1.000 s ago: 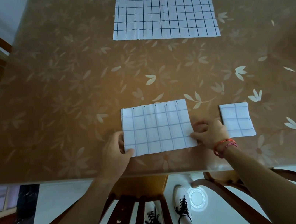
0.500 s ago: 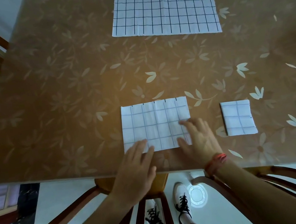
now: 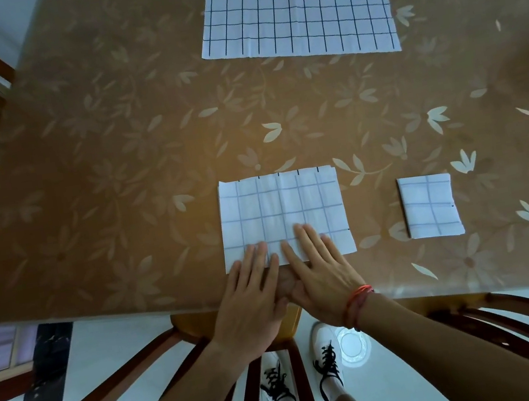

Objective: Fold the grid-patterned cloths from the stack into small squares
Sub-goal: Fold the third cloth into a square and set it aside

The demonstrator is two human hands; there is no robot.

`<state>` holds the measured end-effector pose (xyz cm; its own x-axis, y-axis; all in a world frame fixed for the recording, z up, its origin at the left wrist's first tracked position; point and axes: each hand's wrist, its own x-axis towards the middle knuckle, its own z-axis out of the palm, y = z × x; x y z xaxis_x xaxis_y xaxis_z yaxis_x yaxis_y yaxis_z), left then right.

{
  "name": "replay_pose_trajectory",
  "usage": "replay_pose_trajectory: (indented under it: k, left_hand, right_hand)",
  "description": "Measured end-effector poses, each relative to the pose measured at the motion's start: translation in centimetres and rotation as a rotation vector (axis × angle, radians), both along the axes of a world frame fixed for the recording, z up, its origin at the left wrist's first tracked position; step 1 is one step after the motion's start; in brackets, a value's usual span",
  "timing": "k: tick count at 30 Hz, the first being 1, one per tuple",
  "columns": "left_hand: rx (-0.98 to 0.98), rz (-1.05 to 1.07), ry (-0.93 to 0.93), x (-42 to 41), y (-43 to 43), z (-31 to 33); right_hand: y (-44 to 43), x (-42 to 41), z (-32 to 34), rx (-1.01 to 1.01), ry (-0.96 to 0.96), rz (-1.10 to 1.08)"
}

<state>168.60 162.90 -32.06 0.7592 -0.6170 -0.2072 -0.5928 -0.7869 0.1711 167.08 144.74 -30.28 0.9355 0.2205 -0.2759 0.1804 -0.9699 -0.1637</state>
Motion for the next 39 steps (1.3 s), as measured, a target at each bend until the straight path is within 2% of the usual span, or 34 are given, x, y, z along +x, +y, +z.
replay_pose_trajectory:
  k: [5, 13, 26, 31, 35, 39]
  left_hand:
    - [-0.028, 0.007, -0.026, -0.3, 0.7, 0.1]
    - [-0.034, -0.027, -0.019, -0.5, 2.5, -0.4]
    - [-0.012, -0.002, -0.009, -0.6, 2.3, 0.1]
    - [-0.040, 0.043, 0.019, -0.4, 1.8, 0.7]
    - [-0.096, 0.093, -0.011, 0.3, 0.7, 1.6]
    - [-0.124, 0.070, -0.046, 1.2, -1.1, 2.1]
  right_hand:
    - [1.8, -0.4, 0.6, 0.047, -0.072, 0.145]
    - [2.8, -1.0, -0.8, 0.044, -0.041, 0.175]
    - [-5.0, -4.1, -0.5, -0.045, -0.014, 0.035]
    - [-4.8, -4.1, -0.5, 0.035, -0.020, -0.005]
    - [-5.5, -3.1, 0.5, 0.282, -0.083, -0.170]
    - [-7.2, -0.9, 3.1, 0.429, -0.077, -0.664]
